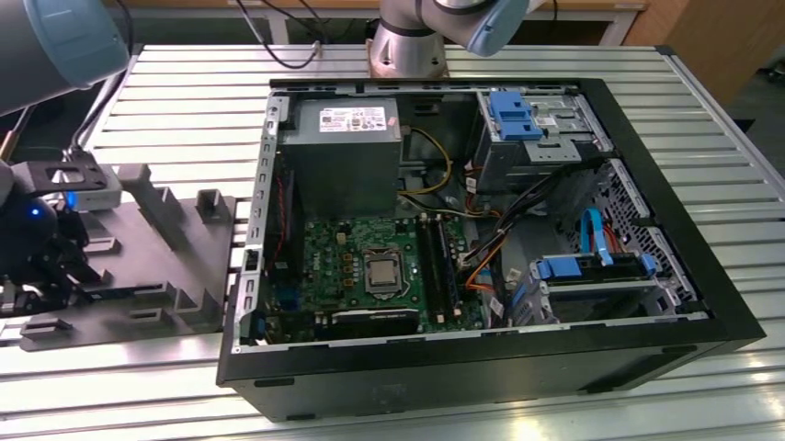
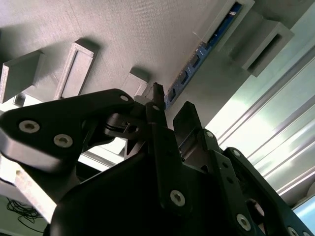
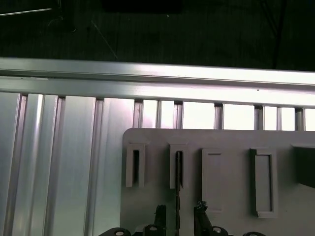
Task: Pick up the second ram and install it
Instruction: 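Pick up the second ram and move it above second insertion slot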
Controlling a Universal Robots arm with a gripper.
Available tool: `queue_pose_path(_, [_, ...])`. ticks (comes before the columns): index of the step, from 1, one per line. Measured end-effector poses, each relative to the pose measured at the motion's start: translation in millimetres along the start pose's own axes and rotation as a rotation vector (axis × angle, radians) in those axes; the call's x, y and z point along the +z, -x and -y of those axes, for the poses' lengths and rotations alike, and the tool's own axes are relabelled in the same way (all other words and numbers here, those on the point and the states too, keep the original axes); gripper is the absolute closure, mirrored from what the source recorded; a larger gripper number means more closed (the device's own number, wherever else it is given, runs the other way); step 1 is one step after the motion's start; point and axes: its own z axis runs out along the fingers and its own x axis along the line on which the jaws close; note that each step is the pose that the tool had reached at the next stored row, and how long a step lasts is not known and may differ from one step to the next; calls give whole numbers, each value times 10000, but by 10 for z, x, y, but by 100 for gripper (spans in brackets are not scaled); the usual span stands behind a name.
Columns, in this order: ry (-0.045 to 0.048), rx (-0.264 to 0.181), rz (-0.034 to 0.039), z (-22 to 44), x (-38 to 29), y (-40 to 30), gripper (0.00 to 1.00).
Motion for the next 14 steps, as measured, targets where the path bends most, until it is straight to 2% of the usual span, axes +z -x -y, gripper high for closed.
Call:
queue_pose_path(4, [1, -6, -1, 0, 23, -1, 64])
queue_pose_path(14, [0, -7, 0, 1, 26, -1, 64])
